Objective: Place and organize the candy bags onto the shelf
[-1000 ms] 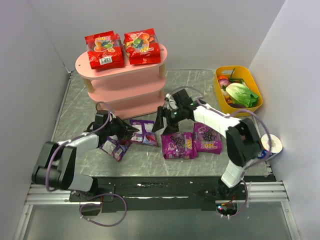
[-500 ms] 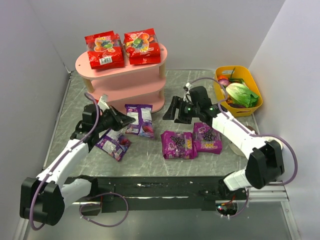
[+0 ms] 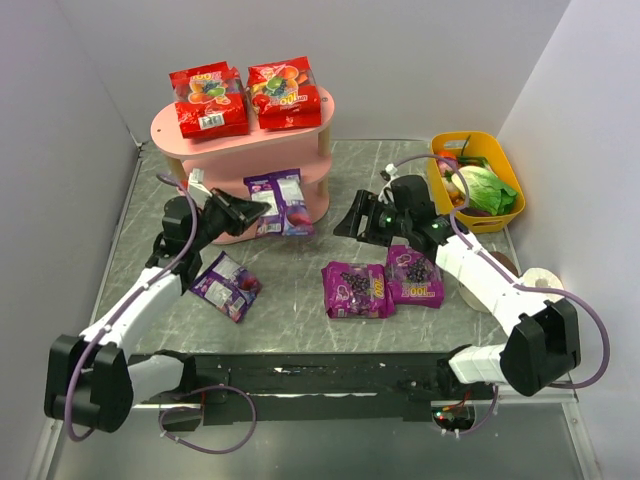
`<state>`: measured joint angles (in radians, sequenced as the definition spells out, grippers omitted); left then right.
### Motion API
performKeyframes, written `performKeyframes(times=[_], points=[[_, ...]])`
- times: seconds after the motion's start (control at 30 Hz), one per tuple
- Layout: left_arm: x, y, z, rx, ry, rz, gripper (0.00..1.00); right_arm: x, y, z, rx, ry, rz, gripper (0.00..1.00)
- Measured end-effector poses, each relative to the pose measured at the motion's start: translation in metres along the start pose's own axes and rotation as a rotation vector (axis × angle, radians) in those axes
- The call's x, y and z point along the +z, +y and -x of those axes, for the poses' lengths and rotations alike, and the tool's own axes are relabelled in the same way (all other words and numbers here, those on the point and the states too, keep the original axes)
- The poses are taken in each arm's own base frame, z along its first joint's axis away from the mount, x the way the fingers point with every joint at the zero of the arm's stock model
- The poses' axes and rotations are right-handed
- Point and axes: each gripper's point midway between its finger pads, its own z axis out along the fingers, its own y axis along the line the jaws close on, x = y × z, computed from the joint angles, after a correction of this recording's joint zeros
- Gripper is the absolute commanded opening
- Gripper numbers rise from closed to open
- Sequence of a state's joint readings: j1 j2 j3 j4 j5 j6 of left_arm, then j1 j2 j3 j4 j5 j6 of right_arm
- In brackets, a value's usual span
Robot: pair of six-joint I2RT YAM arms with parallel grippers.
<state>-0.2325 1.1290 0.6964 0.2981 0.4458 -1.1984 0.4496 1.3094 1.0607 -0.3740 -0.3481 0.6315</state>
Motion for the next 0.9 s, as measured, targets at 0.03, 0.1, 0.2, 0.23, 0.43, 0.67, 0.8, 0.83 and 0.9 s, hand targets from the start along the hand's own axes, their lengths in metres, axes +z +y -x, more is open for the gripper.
performKeyframes(times=[0.03, 0.1, 0.2, 0.23, 0.43, 0.67, 0.8, 0.83, 0.9], points=[[0.003, 0.0, 0.003, -0.009, -0.014, -0.004, 0.01, 0.0, 0.0, 0.0, 0.001, -0.001, 0.0, 0.83], [0.011, 0.0, 0.012, -0.032, -0.049, -0.018, 0.01, 0.0, 0.001, 0.001, 0.005, -0.002, 0.009, 0.83], [0.024, 0.005, 0.021, -0.081, -0.087, -0.03, 0.01, -0.001, 0.008, 0.003, 0.016, -0.002, 0.041, 0.84], [0.028, 0.006, 0.023, -0.093, -0.096, -0.033, 0.01, -0.001, 0.01, 0.004, 0.02, -0.001, 0.051, 0.84], [0.058, 0.013, 0.04, -0.168, -0.139, -0.032, 0.01, 0.009, 0.027, 0.009, 0.078, 0.008, 0.142, 0.84], [0.083, 0.008, 0.059, -0.207, -0.165, -0.045, 0.02, 0.049, 0.038, 0.028, 0.179, 0.01, 0.219, 0.82], [0.09, 0.007, 0.062, -0.214, -0.163, -0.041, 0.08, 0.073, 0.042, 0.044, 0.223, -0.013, 0.249, 0.81], [0.092, 0.006, 0.063, -0.215, -0.162, -0.039, 0.08, 0.078, 0.044, 0.049, 0.23, -0.022, 0.256, 0.8], [0.094, 0.006, 0.065, -0.217, -0.16, -0.032, 0.1, 0.085, 0.051, 0.063, 0.232, -0.051, 0.28, 0.79]])
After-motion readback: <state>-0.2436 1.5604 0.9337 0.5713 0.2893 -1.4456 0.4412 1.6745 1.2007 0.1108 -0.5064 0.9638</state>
